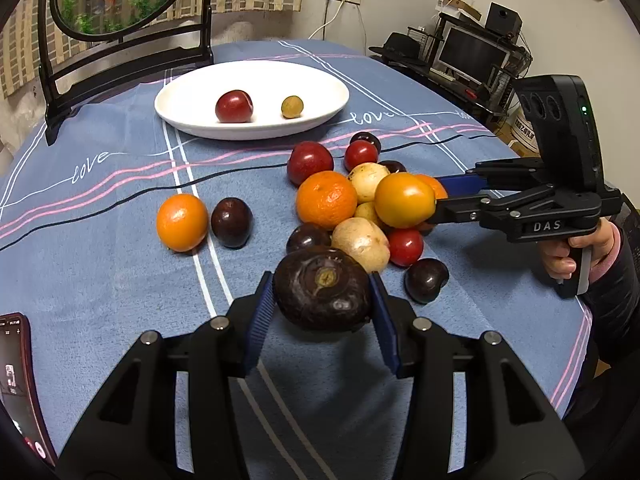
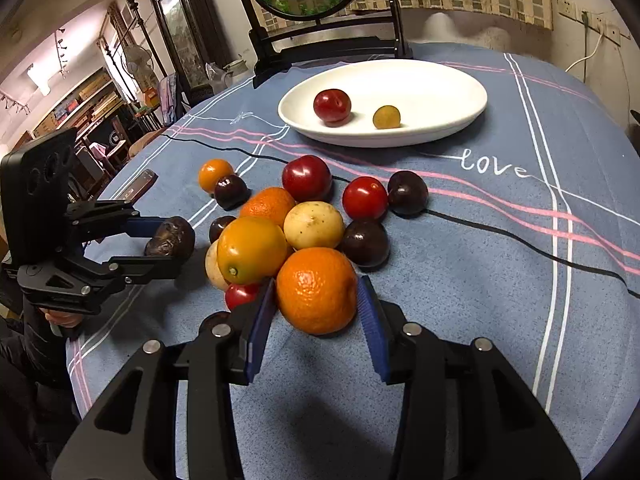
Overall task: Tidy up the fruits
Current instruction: 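Grasp the dark plum with the left tool while the right tool grasps the orange, then carry the dark plum and orange onto the white plate and release both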
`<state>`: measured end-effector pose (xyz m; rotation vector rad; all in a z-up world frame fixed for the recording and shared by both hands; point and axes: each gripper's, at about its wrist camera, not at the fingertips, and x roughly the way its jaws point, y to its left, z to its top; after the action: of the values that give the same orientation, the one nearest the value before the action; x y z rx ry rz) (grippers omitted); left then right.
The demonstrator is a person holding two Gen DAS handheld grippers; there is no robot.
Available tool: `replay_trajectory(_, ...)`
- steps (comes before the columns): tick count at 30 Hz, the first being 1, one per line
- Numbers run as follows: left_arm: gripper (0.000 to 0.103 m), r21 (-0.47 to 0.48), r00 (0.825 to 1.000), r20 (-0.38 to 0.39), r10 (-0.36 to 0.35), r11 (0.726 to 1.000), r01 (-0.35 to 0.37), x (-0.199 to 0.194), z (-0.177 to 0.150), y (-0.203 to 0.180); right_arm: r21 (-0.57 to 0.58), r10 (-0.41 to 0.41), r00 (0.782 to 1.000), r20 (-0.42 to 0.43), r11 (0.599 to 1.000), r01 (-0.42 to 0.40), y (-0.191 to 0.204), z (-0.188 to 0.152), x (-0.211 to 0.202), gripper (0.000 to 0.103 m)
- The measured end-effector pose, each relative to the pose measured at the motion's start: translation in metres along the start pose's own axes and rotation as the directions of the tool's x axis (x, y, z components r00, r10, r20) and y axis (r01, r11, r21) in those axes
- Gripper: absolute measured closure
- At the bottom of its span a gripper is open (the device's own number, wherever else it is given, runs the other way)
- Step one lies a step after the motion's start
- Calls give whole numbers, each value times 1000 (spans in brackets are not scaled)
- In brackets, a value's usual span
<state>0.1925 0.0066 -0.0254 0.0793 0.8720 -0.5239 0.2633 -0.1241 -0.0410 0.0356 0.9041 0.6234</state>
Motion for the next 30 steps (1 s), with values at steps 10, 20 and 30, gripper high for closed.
replay_trajectory(10,55,-4,999,12,44,999,-44,-1,0,0,3,-5,999,-50,1000,5,1,-2,8,60)
replay_trajectory(20,56,-5,997,23,77,997,-77,-5,12,2,213,106,989,103,969,-126,-41,22,-22,61)
replay_trajectory(30,56,-84,978,77,195,978,-189,9,112,34,268,4,980,200,962,-58,-63,99,5,61)
